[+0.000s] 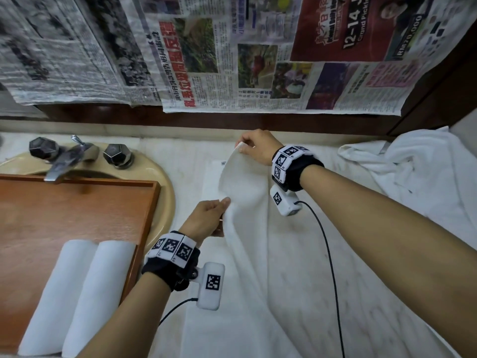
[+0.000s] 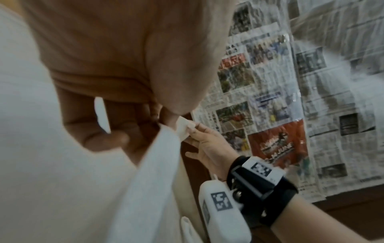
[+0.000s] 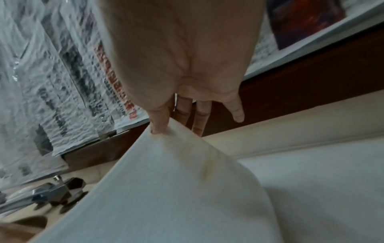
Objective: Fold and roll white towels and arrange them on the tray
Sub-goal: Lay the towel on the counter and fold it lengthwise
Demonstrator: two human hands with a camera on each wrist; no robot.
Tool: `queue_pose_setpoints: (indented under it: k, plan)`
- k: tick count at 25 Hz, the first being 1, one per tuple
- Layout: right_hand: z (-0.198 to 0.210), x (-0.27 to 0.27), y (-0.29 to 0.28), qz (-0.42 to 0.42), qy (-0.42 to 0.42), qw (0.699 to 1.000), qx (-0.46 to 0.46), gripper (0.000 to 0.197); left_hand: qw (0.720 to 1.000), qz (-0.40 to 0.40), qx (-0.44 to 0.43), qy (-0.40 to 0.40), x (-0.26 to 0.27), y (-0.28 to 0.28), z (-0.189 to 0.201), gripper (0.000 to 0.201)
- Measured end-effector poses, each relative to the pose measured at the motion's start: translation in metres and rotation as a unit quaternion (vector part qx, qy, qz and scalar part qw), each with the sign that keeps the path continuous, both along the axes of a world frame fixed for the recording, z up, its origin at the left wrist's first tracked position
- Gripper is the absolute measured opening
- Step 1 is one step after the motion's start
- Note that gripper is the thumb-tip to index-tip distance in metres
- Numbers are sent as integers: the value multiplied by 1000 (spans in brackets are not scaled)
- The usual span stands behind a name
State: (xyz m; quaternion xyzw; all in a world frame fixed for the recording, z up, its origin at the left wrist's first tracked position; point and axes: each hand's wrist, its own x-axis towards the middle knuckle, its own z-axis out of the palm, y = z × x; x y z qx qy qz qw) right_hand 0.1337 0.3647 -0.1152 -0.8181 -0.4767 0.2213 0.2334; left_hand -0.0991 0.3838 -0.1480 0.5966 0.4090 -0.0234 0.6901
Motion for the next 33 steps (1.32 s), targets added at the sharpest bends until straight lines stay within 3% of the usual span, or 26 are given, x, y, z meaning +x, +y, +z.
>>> queue_pose_setpoints:
  k: [5,10,19,26,28,30,32,33]
  plan:
    - [-38,-21,33,7,17,1000,-15,6,965,75,210,136,-16,8,-39,50]
    - [-69,-25,41,26,-71,986,-151,41,953,119,239,143,-15,14,-57,35]
    - [-80,-16,51,1,-97,990,-104,17,938,134,281,155,-4,23,-70,24]
    - [-81,-26,53,33,-150,982,-111,21,928,141,286,195,-2,25,-67,23]
    - [-79,-39,32,73,-171,979,-89,40,926,123,283,216,1,30,-67,24]
    - [-79,-63,-6,212,-165,961,-67,58,929,108,275,223,3,36,-69,25]
    - [-86,-77,-37,390,-157,902,-96,63,932,104,265,226,2,40,-70,24]
    - [-93,-72,-39,430,-173,877,-123,63,933,101,261,227,3,41,-70,23]
